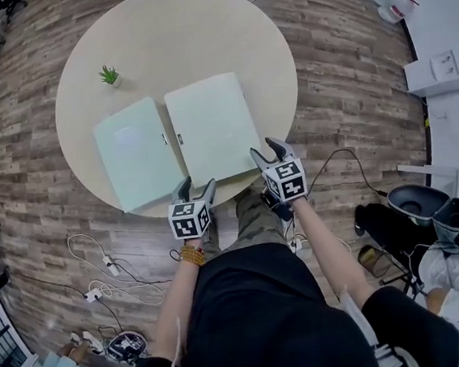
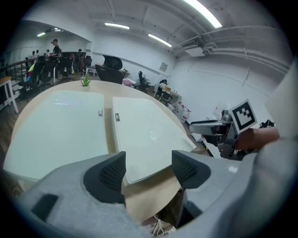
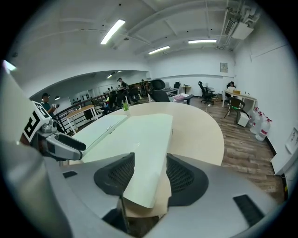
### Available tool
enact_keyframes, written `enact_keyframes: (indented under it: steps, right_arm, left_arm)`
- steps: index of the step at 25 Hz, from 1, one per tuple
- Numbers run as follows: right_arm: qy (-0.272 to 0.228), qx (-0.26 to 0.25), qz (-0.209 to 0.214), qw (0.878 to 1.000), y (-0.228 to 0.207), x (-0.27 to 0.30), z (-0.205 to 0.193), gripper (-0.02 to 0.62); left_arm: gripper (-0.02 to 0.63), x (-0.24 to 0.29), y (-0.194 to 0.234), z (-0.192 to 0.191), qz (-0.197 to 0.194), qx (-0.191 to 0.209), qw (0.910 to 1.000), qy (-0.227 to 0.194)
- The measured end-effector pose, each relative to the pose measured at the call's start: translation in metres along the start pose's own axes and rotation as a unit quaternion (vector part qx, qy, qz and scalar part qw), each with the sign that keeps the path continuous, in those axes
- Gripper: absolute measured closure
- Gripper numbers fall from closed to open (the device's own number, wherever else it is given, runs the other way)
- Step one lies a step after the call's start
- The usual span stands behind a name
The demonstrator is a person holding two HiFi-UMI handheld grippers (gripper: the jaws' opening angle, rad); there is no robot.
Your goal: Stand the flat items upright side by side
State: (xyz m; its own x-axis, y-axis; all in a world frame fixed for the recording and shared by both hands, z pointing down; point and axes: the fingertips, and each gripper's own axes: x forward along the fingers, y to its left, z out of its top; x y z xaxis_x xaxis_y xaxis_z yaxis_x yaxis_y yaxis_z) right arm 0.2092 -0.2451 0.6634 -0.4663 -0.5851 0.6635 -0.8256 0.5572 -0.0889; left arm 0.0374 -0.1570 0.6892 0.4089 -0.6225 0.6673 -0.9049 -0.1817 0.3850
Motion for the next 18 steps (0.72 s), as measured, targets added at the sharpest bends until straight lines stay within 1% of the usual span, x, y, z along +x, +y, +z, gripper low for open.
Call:
enact_keyframes:
  steps: [3, 7, 12, 15, 18]
  right_arm:
    - [0.01, 0.001, 0.014, 1.0, 0.003, 0.003, -0.007, 0.377]
    - [0.019, 0.0, 0.027, 0.999, 0.005, 0.009, -0.013, 0.376]
    - [0.024, 0.003, 0.044, 0.999, 0.007, 0.015, -0.016, 0.37]
    - [0.032, 0.009, 0.055, 0.998, 0.006, 0.019, -0.019, 0.354]
    - [0.035, 0.016, 0.061, 0.997, 0.005, 0.024, -0.02, 0.351]
  left_arm:
    - [0.279, 0.003, 0.003, -0.005, 0.013, -0.013, 0.9998, 0.011]
    - [0.264, 0.01, 0.009, -0.017, 0.033, -0.017, 0.9989, 0.031]
    - [0.276, 0.013, 0.01, -0.02, 0.046, -0.008, 0.9983, 0.034]
    - [0.287, 0.013, 0.012, -0.019, 0.055, 0.001, 0.998, 0.032]
    - [0.296, 0.012, 0.016, -0.018, 0.064, -0.002, 0.9974, 0.032]
